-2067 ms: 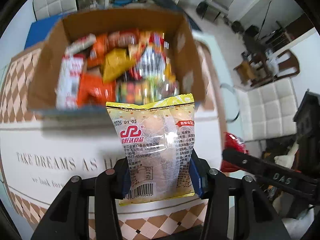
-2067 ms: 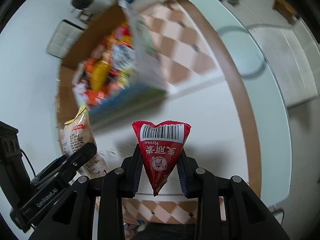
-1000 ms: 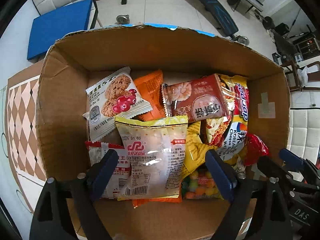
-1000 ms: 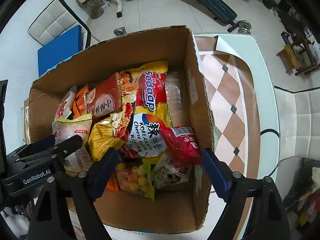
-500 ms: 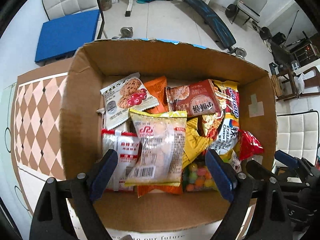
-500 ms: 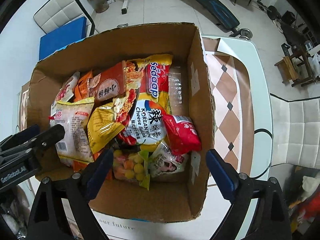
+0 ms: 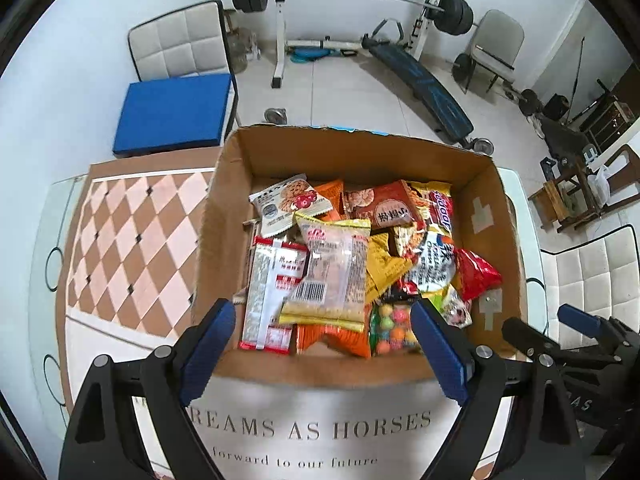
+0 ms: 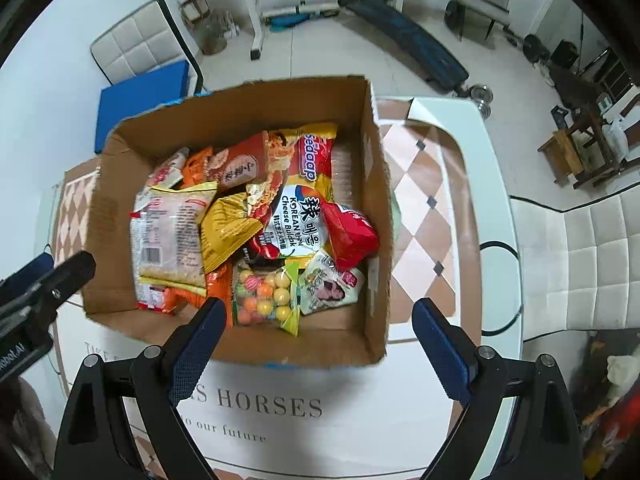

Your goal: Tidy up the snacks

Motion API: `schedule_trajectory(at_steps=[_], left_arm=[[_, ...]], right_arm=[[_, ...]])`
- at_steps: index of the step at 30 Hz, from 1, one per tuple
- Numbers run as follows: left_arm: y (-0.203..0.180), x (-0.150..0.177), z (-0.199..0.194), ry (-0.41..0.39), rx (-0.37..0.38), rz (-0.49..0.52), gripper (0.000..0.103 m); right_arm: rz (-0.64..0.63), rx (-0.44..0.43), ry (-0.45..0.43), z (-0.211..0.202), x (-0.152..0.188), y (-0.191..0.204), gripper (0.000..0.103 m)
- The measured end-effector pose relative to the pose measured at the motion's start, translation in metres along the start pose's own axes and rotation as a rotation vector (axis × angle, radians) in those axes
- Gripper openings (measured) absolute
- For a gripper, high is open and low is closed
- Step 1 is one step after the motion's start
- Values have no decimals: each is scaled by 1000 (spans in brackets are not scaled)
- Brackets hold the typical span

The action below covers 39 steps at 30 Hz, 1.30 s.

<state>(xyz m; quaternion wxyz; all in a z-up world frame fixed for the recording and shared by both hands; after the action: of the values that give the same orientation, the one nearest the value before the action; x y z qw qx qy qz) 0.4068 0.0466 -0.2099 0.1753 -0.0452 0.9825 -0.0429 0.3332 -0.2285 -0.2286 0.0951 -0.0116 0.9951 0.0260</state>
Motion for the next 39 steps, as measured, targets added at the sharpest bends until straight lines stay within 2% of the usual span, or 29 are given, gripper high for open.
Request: schedule_trajectory(at_steps=[16, 20, 30, 39], left_arm=[[-8, 63, -130, -235, -8, 25, 90], [-10, 79, -157, -274, -3, 16, 90], [-19, 117, -206, -352, -17, 55, 90], [-13, 129, -225, -380, -10, 32, 90]], right_arm=[[9, -43, -213, -131, 85, -1, 96], [8, -49, -257, -161, 108, 2, 96], [-19, -2, -370, -230, 153, 9, 96], [-58, 39, -429, -265, 174, 19, 96]])
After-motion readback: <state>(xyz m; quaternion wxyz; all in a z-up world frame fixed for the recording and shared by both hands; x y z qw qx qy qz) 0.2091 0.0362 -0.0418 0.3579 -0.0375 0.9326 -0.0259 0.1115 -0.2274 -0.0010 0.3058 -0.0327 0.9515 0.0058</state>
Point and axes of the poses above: each gripper's, at about its wrist camera, not at the fingertips, and z roughly the way its jaws point, y to its left, x to its underside, the point moved 2 cm from there along z, roughly the way its jaws point, and after that the axes turned 3 degrees about -z, right-handed, at the moved point
